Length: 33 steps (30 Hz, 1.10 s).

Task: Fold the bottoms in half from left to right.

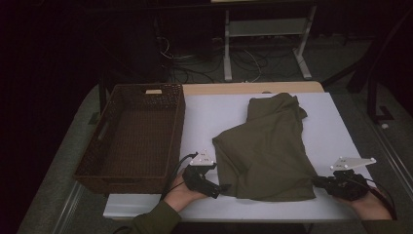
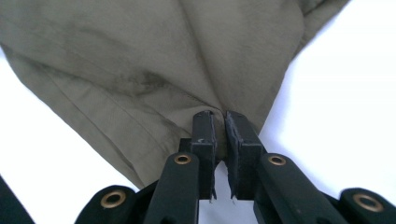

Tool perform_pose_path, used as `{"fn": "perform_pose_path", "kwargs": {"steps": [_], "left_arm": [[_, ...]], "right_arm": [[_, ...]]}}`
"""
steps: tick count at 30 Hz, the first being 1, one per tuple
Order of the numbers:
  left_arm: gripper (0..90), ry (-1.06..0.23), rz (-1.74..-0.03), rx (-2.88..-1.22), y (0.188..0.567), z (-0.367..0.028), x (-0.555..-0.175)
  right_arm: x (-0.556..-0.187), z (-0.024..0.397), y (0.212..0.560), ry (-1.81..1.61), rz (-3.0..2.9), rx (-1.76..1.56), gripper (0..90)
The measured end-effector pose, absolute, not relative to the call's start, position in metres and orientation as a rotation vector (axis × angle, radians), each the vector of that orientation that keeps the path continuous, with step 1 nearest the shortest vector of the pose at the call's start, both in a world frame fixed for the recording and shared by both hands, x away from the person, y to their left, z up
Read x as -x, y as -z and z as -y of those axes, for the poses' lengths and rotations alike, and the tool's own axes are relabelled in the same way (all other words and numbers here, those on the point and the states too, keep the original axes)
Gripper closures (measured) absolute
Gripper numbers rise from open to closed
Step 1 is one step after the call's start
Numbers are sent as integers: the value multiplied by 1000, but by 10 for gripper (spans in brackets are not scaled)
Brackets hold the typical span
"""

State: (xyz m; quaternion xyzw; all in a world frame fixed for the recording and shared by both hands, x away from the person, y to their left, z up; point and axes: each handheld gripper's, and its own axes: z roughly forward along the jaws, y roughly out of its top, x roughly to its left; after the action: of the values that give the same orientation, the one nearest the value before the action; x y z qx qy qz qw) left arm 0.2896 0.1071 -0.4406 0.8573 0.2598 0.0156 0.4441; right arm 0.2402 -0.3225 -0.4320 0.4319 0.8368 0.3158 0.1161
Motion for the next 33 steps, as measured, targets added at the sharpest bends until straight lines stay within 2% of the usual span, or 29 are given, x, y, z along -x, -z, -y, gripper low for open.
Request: {"fn": "perform_pose_path", "kwargs": {"steps": [2,3,4,6,9,10,11,13,15,16,17,18,19,20,24,33], "left_arm": [[130,-43,-645,-2126,440,-107,-290],[130,-51,-651,-2127,440,-107,-291],[154,-56,-665,-2136,441,-106,-294],[225,-51,-671,-2132,441,-104,-297],[280,-61,-674,-2124,439,-103,-300],[367,-61,-668,-2117,438,-102,-302],[367,-66,-660,-2112,436,-101,-304],[485,-78,-641,-2104,432,-97,-307],[520,-82,-624,-2094,427,-92,-310],[604,-80,-617,-2092,425,-89,-312],[604,-78,-607,-2091,423,-86,-314],[677,-76,-599,-2092,422,-83,-316],[677,-71,-590,-2096,421,-78,-318],[732,-63,-557,-2110,420,-67,-321],[771,-64,-511,-2140,424,-44,-326],[776,-68,-500,-2195,442,-10,-342]], "right_arm": [[-241,323,432,-939,-2443,-1269,789],[-241,323,432,-939,-2443,-1269,789],[-241,321,429,-955,-2429,-1264,705],[-241,320,426,-1007,-2397,-1256,593],[-241,319,424,-1051,-2386,-1240,543],[-242,317,422,-1072,-2366,-1240,501],[-242,317,422,-1072,-2366,-1240,501],[-244,314,422,-1081,-2354,-1233,460],[-244,314,422,-1083,-2353,-1234,456],[-245,313,421,-1094,-2345,-1234,444],[-245,313,421,-1094,-2345,-1234,444],[-246,312,421,-1097,-2343,-1236,440],[-246,312,421,-1097,-2343,-1236,440],[-247,312,421,-1095,-2344,-1233,440],[-248,311,423,-1090,-2349,-1235,440],[-248,312,424,-1089,-2355,-1237,443]]}}
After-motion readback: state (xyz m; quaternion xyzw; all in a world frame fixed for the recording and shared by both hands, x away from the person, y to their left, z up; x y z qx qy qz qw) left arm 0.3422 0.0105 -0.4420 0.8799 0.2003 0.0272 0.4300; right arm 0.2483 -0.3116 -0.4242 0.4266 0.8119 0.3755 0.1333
